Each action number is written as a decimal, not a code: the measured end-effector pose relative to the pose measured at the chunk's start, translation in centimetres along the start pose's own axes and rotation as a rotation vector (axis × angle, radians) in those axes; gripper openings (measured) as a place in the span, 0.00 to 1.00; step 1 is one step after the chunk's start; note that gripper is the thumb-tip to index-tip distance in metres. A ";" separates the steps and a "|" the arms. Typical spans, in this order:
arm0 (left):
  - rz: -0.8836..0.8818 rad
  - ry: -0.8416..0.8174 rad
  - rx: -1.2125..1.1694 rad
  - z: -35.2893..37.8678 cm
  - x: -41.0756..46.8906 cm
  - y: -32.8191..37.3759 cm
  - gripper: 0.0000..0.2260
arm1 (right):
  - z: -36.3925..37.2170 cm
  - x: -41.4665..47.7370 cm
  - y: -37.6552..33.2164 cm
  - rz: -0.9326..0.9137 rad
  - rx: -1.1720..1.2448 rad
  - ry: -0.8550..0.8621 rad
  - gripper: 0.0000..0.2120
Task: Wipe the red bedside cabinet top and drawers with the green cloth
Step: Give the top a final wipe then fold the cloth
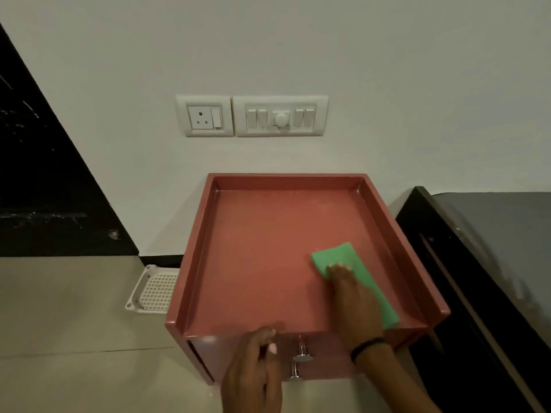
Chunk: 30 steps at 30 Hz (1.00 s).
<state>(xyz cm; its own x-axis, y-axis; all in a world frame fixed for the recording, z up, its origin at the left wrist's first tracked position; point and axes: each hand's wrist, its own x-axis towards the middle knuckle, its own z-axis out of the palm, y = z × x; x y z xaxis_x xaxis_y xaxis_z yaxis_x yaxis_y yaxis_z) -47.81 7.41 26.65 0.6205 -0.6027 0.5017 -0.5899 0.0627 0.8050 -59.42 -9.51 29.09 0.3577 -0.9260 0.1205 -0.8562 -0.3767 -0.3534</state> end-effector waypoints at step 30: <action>-0.491 -0.211 -0.436 -16.6 37.1 46.5 0.10 | -52.8 7.2 -22.4 0.005 1.441 -0.392 0.16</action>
<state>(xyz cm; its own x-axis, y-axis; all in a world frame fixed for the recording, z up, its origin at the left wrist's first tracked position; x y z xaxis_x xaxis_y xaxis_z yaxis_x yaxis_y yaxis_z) -43.64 1.19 87.94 0.6227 -0.7824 0.0100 0.0225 0.0307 0.9993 -57.35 -8.96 86.80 0.6307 -0.7743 -0.0511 0.1526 0.1883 -0.9702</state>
